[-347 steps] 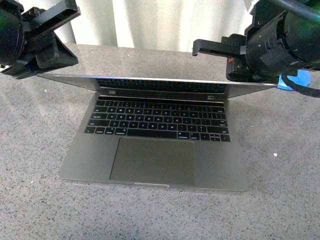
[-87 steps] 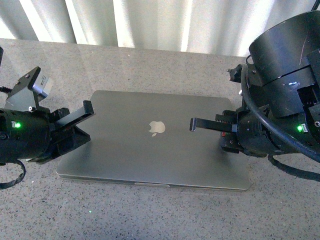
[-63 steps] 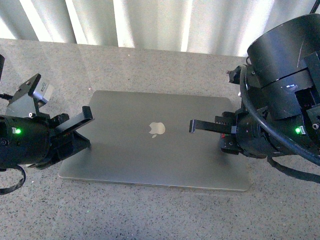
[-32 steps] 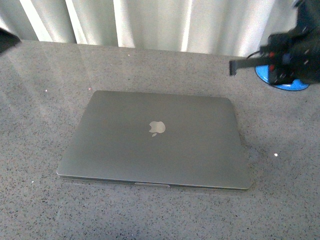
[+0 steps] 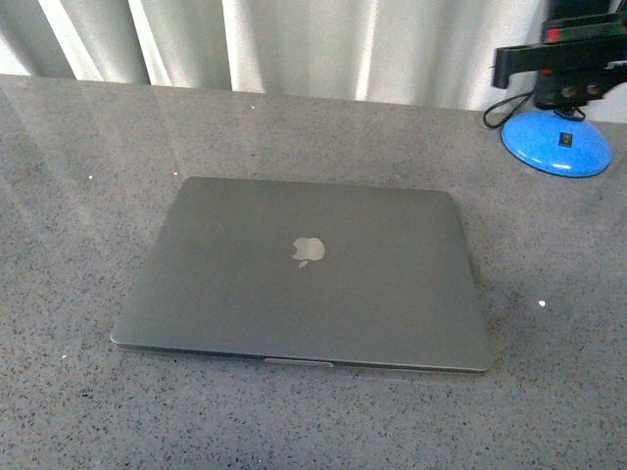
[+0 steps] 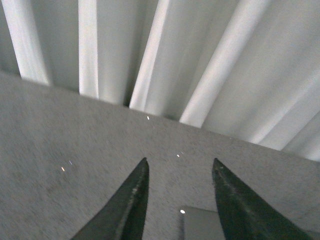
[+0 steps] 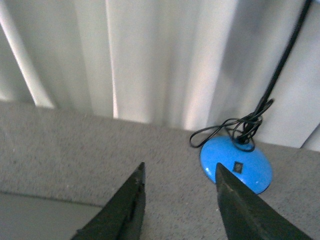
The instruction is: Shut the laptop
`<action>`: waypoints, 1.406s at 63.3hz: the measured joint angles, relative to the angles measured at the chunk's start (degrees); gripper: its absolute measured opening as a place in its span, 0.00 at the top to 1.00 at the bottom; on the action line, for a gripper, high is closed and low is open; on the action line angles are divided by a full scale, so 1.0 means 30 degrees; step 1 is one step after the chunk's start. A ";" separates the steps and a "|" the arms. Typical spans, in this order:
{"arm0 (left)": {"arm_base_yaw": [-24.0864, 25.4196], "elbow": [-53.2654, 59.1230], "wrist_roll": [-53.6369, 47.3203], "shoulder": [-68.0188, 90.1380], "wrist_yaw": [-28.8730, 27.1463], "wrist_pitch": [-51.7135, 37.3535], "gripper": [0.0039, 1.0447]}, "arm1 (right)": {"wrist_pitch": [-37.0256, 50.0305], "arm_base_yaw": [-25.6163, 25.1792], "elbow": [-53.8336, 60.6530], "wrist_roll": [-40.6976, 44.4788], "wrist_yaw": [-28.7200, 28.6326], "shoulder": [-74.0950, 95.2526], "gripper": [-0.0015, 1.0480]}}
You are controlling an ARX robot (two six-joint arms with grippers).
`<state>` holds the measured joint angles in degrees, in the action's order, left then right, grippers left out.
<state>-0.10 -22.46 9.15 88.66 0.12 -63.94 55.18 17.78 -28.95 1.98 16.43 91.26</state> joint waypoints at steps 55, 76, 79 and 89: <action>0.0015 0.7053 -0.2900 -1.4375 -0.0044 0.6805 0.97 | -0.3271 -0.5872 0.9107 -0.0452 -0.5370 -1.4491 0.99; 0.0015 0.7125 -0.2900 -1.9387 -0.0044 1.1278 0.97 | -0.7701 -0.5880 0.9245 -0.0452 -0.5442 -1.9547 0.99; 0.0015 0.7133 -0.2900 -1.9963 -0.0044 1.1810 0.97 | -0.8276 -0.5880 0.9253 -0.0459 -0.5450 -2.0159 0.99; 0.0015 0.7133 -0.2900 -2.1893 -0.0051 1.3631 0.97 | -1.0185 -0.5880 0.9267 -0.0459 -0.5450 -2.2199 0.99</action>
<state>-0.05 -1.06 0.45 22.98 -0.03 -23.05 24.62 0.14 -1.15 0.60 0.08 24.67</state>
